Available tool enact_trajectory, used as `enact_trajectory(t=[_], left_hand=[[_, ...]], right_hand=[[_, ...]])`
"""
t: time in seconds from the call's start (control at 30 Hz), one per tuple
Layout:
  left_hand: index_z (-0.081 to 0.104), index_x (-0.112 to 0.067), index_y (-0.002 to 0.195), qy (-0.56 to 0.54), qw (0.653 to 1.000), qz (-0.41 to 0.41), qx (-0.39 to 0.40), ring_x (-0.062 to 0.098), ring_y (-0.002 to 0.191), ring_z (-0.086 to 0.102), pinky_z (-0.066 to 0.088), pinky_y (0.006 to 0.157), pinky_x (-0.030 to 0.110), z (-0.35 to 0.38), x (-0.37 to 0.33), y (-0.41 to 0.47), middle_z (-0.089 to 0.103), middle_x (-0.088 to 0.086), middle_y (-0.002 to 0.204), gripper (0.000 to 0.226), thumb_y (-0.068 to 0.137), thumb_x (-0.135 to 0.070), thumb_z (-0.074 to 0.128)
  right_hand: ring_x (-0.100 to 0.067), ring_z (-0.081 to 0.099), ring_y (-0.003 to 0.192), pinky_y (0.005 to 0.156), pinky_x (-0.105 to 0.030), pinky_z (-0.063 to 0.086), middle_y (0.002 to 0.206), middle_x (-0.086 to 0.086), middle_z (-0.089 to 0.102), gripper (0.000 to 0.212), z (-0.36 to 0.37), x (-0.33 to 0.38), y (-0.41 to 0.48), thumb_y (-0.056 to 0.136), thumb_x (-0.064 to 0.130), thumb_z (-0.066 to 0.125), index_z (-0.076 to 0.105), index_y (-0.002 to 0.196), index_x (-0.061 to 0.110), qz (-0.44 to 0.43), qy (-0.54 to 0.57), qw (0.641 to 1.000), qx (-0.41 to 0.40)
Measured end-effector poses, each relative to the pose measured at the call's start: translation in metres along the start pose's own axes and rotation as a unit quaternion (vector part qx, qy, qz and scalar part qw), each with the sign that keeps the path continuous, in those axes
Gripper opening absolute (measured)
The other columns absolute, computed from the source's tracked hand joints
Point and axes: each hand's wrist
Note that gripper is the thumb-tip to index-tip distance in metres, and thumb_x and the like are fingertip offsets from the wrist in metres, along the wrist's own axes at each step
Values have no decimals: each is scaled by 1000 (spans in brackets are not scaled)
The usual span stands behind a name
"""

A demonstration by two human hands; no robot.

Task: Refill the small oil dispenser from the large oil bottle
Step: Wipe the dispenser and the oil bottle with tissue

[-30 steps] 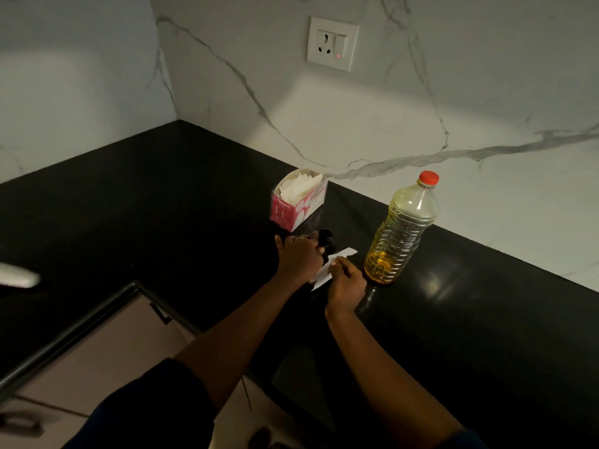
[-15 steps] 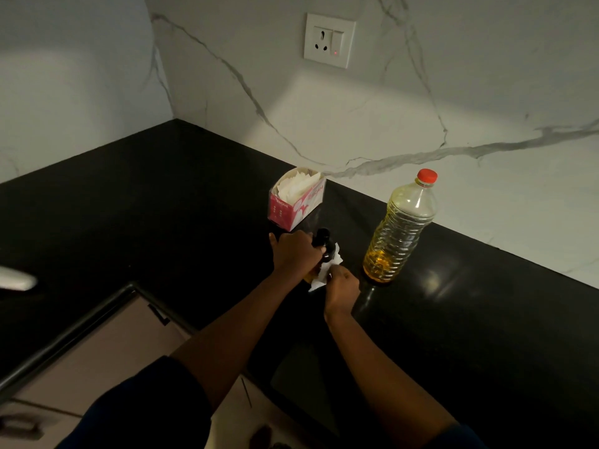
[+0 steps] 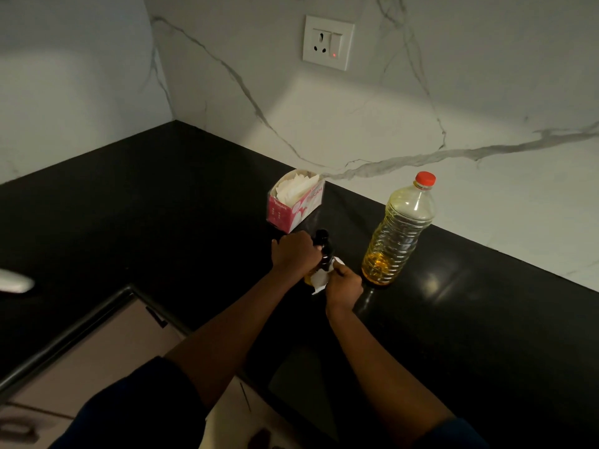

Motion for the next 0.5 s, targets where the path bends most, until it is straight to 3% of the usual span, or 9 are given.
enact_trajectory(t=[0.1, 0.2, 0.3, 0.37, 0.5], left_hand=[[61, -14, 102, 17, 1000, 2, -18, 21, 111, 55, 29, 107, 46, -3, 0, 2, 64, 5, 106, 28, 91, -38, 51], [60, -13, 102, 39, 999, 8, -34, 22, 110, 56, 29, 107, 46, -5, -2, 3, 64, 6, 106, 30, 89, -41, 54], [59, -14, 103, 35, 999, 23, -31, 21, 106, 57, 34, 101, 42, -7, -4, 6, 64, 6, 104, 33, 88, -43, 55], [58, -14, 110, 5, 999, 40, -26, 21, 102, 58, 41, 89, 34, -8, -5, 7, 64, 6, 106, 32, 90, -38, 55], [55, -11, 120, -27, 998, 57, 11, 20, 103, 60, 42, 78, 26, -18, -5, 9, 63, 8, 110, 37, 90, -32, 57]], right_hand=[[-12, 59, 75, 73, -29, 54, 105, -8, 69, 32, -2, -4, -5, 90, -1, 49, 65, 115, 9, 33, 10, 999, -1], [-8, 57, 77, 70, -19, 48, 103, -6, 69, 26, -4, -1, -15, 90, 3, 54, 67, 112, 7, 5, 39, 999, -22], [-16, 63, 91, 83, -23, 48, 106, -10, 69, 24, -4, 10, -19, 89, 3, 57, 69, 109, 7, -57, 49, 996, -47], [-21, 64, 99, 89, -27, 49, 107, -11, 69, 24, -2, 18, -17, 88, 1, 57, 70, 107, 7, -83, 57, 993, -57], [-28, 65, 95, 87, -42, 52, 104, -13, 70, 27, 5, 23, 0, 88, 1, 54, 71, 107, 11, -81, 43, 995, -48]])
Point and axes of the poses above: each hand's wrist, its own y-axis towards the middle knuckle, its own z-axis out of the palm, x = y × z
